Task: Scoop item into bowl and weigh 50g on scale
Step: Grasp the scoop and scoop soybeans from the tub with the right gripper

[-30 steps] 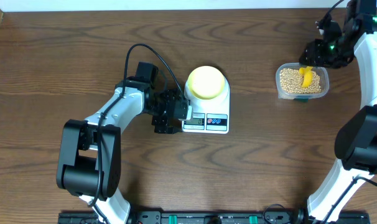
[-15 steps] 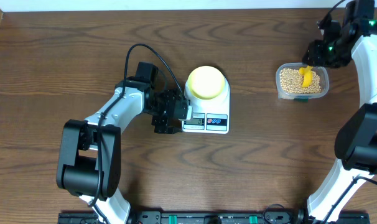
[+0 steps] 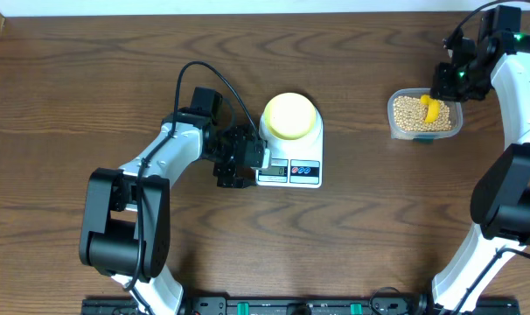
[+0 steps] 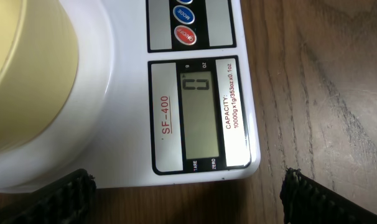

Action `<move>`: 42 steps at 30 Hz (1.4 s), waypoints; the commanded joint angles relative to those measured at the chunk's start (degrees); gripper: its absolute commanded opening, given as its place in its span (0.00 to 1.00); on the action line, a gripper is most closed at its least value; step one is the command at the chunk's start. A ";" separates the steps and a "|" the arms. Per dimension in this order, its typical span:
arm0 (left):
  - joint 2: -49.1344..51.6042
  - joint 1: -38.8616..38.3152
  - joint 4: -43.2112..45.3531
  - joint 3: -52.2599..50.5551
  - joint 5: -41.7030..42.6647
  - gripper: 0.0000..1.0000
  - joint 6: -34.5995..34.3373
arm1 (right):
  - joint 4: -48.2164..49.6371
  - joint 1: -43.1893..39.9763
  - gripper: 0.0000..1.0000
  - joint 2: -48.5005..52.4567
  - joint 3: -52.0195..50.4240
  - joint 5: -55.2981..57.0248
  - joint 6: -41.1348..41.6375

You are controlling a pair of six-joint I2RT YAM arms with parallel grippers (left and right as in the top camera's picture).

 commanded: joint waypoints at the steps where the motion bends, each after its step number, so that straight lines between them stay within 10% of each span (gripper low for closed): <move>1: 1.16 -0.07 -0.17 -0.55 0.96 0.98 0.94 | -1.68 0.02 0.01 0.59 -0.48 1.42 -0.04; 42: 1.16 -0.07 -0.17 -0.55 0.96 0.98 0.94 | 10.58 -9.94 0.01 0.61 -16.61 -25.70 -2.16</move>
